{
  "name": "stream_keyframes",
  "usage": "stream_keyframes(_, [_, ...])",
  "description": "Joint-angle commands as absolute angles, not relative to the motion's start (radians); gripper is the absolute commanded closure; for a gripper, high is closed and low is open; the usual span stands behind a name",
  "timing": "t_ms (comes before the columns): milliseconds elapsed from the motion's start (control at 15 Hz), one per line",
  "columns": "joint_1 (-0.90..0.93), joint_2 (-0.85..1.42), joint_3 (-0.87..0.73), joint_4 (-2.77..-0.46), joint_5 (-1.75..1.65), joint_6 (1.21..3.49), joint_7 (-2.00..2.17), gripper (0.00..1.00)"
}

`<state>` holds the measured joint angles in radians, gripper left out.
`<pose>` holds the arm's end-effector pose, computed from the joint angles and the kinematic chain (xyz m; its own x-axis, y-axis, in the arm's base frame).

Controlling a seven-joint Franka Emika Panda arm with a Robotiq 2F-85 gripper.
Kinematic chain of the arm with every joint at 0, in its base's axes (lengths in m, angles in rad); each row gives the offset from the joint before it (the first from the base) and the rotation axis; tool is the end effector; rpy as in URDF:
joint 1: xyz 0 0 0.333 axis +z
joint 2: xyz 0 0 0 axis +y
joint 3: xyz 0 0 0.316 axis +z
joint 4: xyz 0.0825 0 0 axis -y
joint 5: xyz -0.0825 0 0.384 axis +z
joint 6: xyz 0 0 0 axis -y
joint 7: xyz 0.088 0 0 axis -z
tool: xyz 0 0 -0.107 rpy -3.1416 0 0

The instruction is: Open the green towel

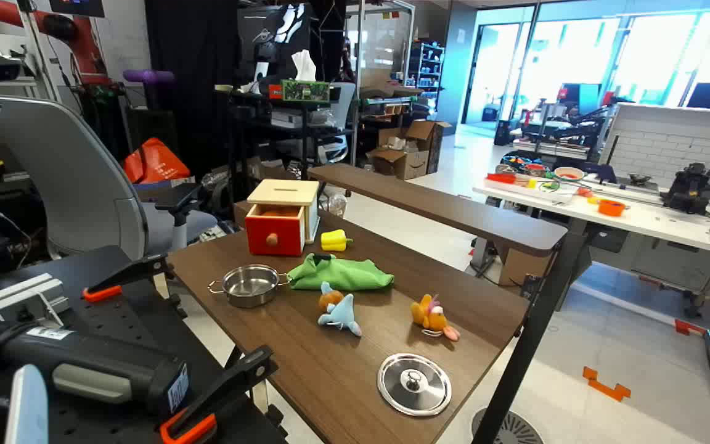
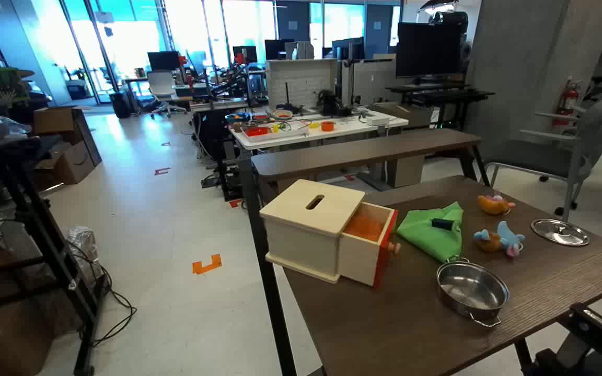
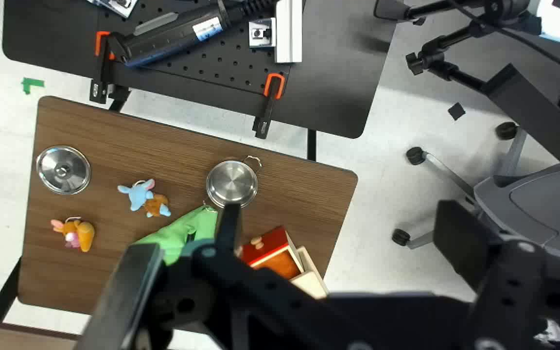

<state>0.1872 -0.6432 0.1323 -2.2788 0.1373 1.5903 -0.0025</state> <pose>0.3245 0.1335 0.5795 0.9573 0.2848 -0.0492 0.2820 -0.9577 -0.0579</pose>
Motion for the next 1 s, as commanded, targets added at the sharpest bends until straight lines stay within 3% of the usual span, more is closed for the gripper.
stream_keyframes(0, [0.178, -0.642, 0.139, -2.274, 0.141, 1.587, -0.006, 0.00])
stream_keyframes(533, [0.127, -0.592, 0.126, -2.286, 0.082, 1.723, -0.004, 0.00])
stream_keyframes(933, [0.076, -0.395, 0.105, -2.323, -0.017, 1.959, -0.011, 0.00])
